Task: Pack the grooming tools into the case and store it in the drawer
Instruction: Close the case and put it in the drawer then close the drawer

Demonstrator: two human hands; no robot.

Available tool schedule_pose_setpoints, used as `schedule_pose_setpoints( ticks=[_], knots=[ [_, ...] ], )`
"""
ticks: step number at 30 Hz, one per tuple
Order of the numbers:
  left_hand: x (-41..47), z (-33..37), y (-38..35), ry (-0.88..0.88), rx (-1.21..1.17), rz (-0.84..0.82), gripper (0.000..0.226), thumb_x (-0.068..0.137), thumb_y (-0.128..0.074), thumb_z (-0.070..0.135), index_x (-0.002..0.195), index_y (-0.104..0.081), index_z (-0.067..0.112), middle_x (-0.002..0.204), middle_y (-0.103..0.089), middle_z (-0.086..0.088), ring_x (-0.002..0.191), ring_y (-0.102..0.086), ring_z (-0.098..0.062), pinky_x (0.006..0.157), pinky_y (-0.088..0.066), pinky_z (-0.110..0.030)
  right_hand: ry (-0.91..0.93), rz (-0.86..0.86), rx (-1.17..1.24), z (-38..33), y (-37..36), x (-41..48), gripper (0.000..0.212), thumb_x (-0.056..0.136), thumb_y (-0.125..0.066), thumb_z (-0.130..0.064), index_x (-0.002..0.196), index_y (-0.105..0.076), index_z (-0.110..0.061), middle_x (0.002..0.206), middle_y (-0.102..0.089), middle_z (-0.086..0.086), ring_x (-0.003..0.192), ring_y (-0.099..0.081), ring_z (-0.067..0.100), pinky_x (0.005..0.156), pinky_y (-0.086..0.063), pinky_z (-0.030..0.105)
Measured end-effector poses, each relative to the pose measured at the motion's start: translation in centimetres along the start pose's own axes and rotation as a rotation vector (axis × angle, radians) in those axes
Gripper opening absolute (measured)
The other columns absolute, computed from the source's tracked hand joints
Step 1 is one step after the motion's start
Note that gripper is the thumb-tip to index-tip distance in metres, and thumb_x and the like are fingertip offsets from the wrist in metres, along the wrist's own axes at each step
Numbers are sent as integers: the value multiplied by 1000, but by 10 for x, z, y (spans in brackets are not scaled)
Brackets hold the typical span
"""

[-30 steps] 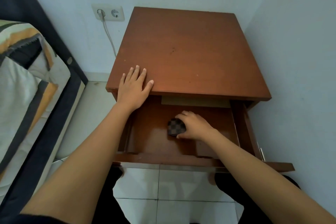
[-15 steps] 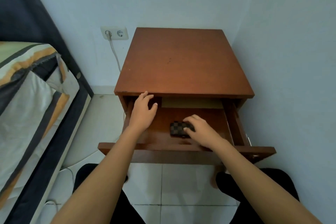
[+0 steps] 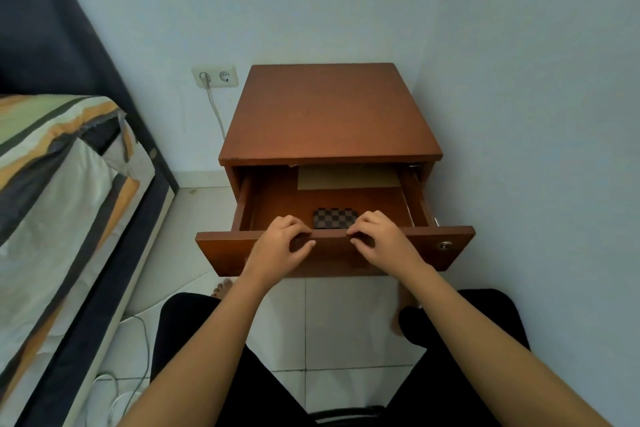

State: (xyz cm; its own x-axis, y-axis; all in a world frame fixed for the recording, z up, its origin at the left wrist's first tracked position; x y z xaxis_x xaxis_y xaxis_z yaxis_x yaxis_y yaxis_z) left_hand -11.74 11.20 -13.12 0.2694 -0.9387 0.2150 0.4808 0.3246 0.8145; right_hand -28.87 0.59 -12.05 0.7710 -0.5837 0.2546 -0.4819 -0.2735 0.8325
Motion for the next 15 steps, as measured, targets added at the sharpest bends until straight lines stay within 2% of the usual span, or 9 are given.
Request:
schedule_pose_setpoints(
  ticks=[7,15],
  knots=[
    [13,-6,-1,-18,89,53,24,88,-61,25,110,-67,16,108,-62,1,99,-54,-10,78,-41,-15,25,78,-20,7,-2,11,13,83,-66,-11,95,-73,-10,91,-68,4,87,-58,17,77,-54,31],
    [71,-23,-8,45,87,110,26,90,-57,25,112,-65,15,110,-61,0,99,-54,-12,74,-40,-17,-20,118,-91,29,-5,66,15,85,-63,-9,97,-71,-7,95,-67,7,89,-59,18,75,-54,29]
  ],
)
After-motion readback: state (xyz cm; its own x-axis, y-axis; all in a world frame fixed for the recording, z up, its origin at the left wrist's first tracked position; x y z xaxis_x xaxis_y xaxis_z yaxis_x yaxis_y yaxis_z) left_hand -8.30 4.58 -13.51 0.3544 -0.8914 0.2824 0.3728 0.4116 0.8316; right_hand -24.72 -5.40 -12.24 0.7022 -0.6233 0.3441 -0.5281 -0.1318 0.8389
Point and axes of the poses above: each hand's wrist, its own x-axis towards the middle knuckle, its own y-axis out of the back of the hand, z = x × y, the point moved 4 cm from there along x, towards the middle knuckle
